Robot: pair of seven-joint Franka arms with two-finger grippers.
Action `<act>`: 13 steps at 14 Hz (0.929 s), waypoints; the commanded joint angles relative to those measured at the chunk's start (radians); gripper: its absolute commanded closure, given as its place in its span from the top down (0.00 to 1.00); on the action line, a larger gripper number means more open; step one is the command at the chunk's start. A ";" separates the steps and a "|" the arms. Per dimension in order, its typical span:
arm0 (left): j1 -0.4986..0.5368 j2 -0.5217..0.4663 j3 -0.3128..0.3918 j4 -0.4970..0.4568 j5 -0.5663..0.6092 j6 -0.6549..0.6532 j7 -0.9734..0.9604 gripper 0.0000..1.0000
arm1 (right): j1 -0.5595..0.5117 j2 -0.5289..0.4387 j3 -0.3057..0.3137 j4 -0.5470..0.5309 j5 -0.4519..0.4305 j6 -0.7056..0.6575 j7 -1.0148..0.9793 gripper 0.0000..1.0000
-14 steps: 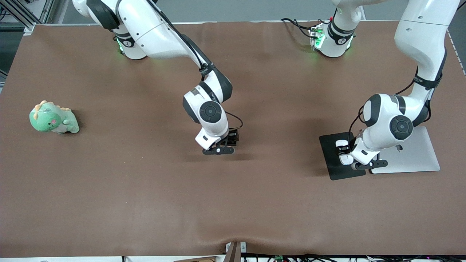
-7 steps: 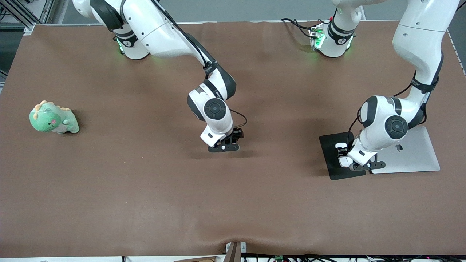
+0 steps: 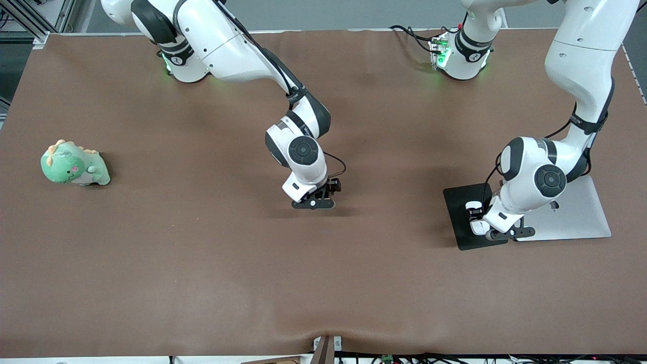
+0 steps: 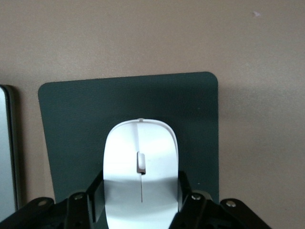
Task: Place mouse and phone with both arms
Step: 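Lower the mouse onto the pad while the right gripper grasps the phone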
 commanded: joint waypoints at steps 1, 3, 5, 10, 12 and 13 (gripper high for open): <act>0.007 0.029 -0.005 0.039 0.024 0.007 0.001 0.47 | 0.011 0.019 -0.008 0.016 -0.005 0.006 0.049 1.00; 0.008 0.040 -0.005 0.043 0.030 0.007 0.003 0.47 | 0.011 0.021 -0.008 0.015 -0.004 0.005 0.050 1.00; 0.008 0.043 -0.005 0.043 0.047 0.007 0.003 0.48 | 0.011 0.027 -0.008 0.016 -0.007 0.006 0.085 1.00; 0.008 0.054 -0.005 0.055 0.050 0.007 0.001 0.75 | 0.011 0.036 -0.011 0.019 -0.010 0.037 0.148 1.00; 0.008 0.051 -0.005 0.056 0.050 0.006 0.000 1.00 | 0.011 0.038 -0.013 0.019 -0.013 0.039 0.150 1.00; 0.007 0.049 -0.005 0.058 0.050 0.004 -0.005 1.00 | 0.011 0.036 -0.014 0.021 -0.019 0.045 0.148 1.00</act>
